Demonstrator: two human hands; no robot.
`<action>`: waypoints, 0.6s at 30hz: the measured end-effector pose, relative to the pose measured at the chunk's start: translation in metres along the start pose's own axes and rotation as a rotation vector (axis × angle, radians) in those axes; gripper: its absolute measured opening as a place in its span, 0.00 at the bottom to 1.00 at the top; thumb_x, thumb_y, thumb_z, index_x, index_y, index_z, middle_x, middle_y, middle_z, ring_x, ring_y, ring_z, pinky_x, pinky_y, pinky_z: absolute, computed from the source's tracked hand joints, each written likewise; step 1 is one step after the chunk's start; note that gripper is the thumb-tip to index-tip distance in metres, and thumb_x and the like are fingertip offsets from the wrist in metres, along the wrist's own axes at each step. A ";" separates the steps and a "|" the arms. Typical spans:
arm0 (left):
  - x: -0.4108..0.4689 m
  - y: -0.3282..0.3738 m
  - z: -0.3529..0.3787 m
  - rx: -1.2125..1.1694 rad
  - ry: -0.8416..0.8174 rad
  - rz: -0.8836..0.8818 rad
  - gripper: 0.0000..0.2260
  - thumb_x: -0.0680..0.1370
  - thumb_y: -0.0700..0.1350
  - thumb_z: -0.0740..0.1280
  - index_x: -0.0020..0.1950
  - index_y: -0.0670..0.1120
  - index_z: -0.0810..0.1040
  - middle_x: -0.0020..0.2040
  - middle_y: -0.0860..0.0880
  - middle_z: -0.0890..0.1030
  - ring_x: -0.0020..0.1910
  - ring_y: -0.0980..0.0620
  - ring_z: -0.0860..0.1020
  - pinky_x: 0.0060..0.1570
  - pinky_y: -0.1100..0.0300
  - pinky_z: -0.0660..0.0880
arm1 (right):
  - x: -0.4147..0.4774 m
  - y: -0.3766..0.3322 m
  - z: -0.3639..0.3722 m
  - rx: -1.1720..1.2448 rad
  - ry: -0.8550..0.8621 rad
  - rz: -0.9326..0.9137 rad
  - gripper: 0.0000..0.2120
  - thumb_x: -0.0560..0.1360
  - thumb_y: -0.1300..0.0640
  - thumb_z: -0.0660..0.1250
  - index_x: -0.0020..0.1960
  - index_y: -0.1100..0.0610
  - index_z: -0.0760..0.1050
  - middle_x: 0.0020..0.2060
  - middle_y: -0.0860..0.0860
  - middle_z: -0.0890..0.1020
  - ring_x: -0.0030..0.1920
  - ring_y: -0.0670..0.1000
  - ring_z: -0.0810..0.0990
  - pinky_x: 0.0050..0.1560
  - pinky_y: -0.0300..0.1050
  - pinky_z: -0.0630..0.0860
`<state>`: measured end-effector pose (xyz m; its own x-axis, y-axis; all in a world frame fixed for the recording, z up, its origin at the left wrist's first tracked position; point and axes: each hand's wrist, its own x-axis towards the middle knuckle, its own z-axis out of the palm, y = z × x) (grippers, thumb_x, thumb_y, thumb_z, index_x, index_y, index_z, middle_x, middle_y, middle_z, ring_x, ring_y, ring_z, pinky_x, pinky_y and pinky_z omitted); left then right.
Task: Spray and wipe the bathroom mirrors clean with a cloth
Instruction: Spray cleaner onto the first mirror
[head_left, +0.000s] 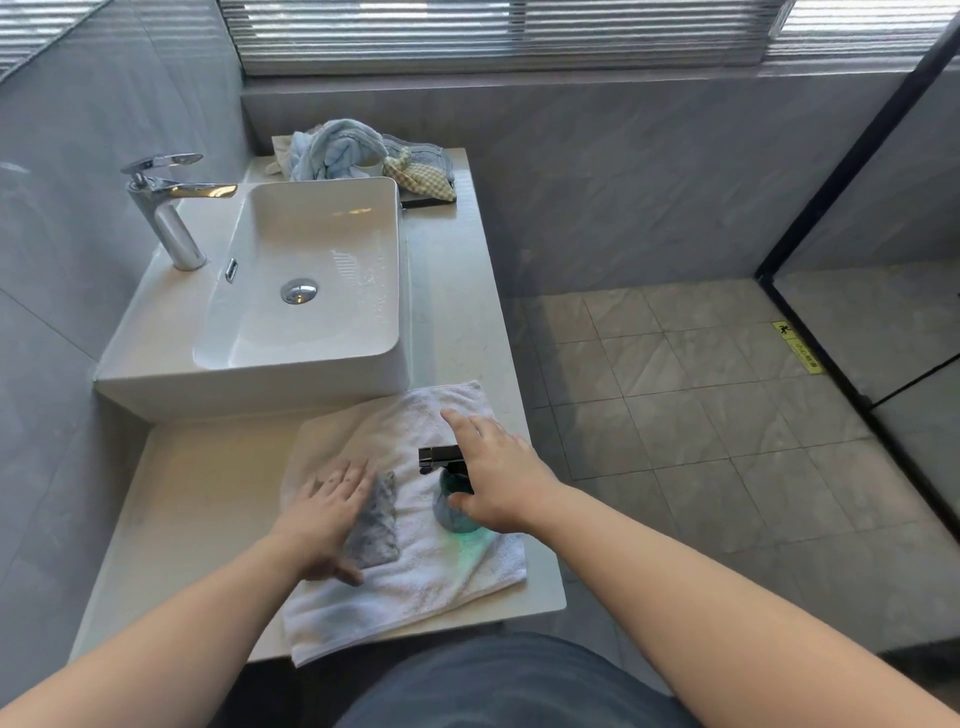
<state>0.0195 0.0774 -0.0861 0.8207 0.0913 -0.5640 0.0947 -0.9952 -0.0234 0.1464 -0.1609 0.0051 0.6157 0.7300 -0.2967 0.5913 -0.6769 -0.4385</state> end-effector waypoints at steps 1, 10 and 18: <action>0.003 0.000 0.002 0.005 -0.017 0.007 0.66 0.67 0.69 0.75 0.79 0.45 0.27 0.78 0.47 0.27 0.81 0.45 0.34 0.80 0.46 0.40 | 0.000 0.000 0.000 -0.001 0.001 -0.002 0.47 0.76 0.49 0.71 0.84 0.46 0.44 0.77 0.52 0.63 0.78 0.54 0.61 0.79 0.60 0.59; 0.023 -0.004 0.011 -0.077 -0.047 -0.019 0.62 0.68 0.63 0.74 0.82 0.45 0.31 0.83 0.48 0.35 0.83 0.45 0.39 0.80 0.43 0.47 | -0.001 -0.002 -0.002 0.020 -0.025 0.014 0.47 0.77 0.49 0.71 0.84 0.45 0.43 0.78 0.52 0.61 0.78 0.54 0.61 0.79 0.60 0.59; 0.021 0.001 0.015 0.021 0.086 0.002 0.48 0.68 0.62 0.67 0.83 0.49 0.50 0.72 0.49 0.66 0.70 0.46 0.68 0.68 0.53 0.67 | 0.000 -0.002 0.000 0.034 -0.009 0.018 0.45 0.77 0.51 0.71 0.84 0.46 0.45 0.76 0.52 0.64 0.76 0.55 0.64 0.77 0.56 0.61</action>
<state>0.0282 0.0780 -0.1099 0.8663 0.0914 -0.4911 0.0823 -0.9958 -0.0401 0.1451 -0.1595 0.0057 0.6212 0.7186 -0.3124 0.5622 -0.6865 -0.4612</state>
